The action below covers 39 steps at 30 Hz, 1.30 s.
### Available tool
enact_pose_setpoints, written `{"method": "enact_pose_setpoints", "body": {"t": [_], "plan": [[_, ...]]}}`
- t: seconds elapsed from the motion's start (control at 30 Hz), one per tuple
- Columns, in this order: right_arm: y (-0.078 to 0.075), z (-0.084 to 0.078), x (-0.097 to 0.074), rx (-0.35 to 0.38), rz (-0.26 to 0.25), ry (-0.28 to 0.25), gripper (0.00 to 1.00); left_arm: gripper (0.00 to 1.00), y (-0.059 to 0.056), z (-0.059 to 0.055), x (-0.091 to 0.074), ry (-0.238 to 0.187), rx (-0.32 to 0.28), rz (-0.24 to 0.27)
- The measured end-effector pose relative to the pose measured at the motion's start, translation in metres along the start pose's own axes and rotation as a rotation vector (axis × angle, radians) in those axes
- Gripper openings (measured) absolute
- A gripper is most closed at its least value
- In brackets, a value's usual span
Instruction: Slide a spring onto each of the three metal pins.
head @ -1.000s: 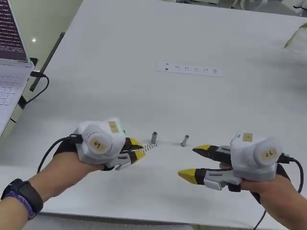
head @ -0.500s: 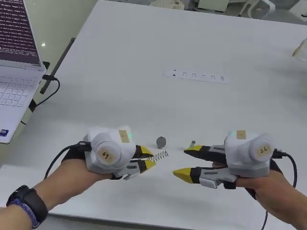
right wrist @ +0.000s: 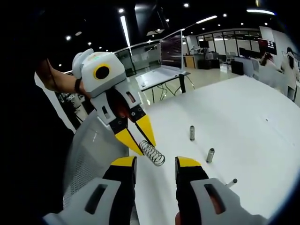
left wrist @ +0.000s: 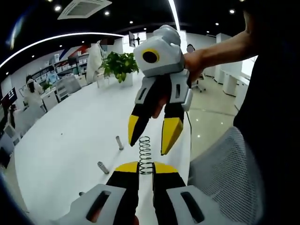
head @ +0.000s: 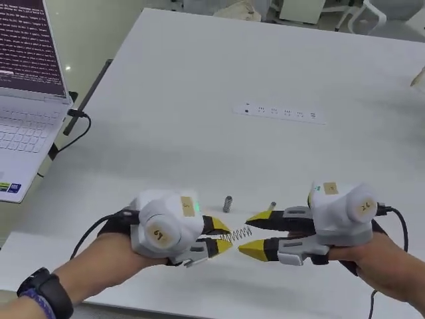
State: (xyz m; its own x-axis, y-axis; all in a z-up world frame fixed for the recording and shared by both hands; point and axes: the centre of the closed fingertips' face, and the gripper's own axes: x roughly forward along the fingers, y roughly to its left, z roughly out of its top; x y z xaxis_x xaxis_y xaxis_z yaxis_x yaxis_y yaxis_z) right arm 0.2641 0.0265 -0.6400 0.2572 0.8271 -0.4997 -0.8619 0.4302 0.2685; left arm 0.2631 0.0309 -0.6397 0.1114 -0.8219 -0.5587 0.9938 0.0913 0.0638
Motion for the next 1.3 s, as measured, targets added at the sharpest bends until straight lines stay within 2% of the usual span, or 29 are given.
{"method": "enact_pose_setpoints", "body": {"t": [0.2, 0.33, 0.43, 0.73, 0.97, 1.3], "plan": [[0.006, 0.002, -0.001, -0.026, 0.050, -0.008, 0.25, 0.02, -0.004, 0.007, 0.000, -0.016, 0.014, -0.020], [0.007, 0.003, -0.002, -0.040, 0.061, -0.005, 0.21, 0.02, -0.006, 0.010, 0.000, -0.021, 0.020, -0.028], [0.008, 0.005, -0.003, -0.040, 0.068, -0.017, 0.15, 0.02, -0.006, 0.009, 0.000, -0.020, 0.023, -0.033], [0.015, 0.002, -0.004, -0.055, 0.098, -0.001, 0.10, 0.02, -0.012, 0.004, 0.004, 0.002, 0.053, -0.054], [0.017, -0.001, -0.002, -0.082, 0.098, 0.032, 0.09, 0.03, -0.013, 0.001, 0.008, 0.018, 0.065, -0.058], [0.015, 0.000, -0.004, -0.131, 0.068, 0.086, 0.08, 0.03, -0.012, 0.000, 0.016, 0.029, 0.078, -0.046]]}}
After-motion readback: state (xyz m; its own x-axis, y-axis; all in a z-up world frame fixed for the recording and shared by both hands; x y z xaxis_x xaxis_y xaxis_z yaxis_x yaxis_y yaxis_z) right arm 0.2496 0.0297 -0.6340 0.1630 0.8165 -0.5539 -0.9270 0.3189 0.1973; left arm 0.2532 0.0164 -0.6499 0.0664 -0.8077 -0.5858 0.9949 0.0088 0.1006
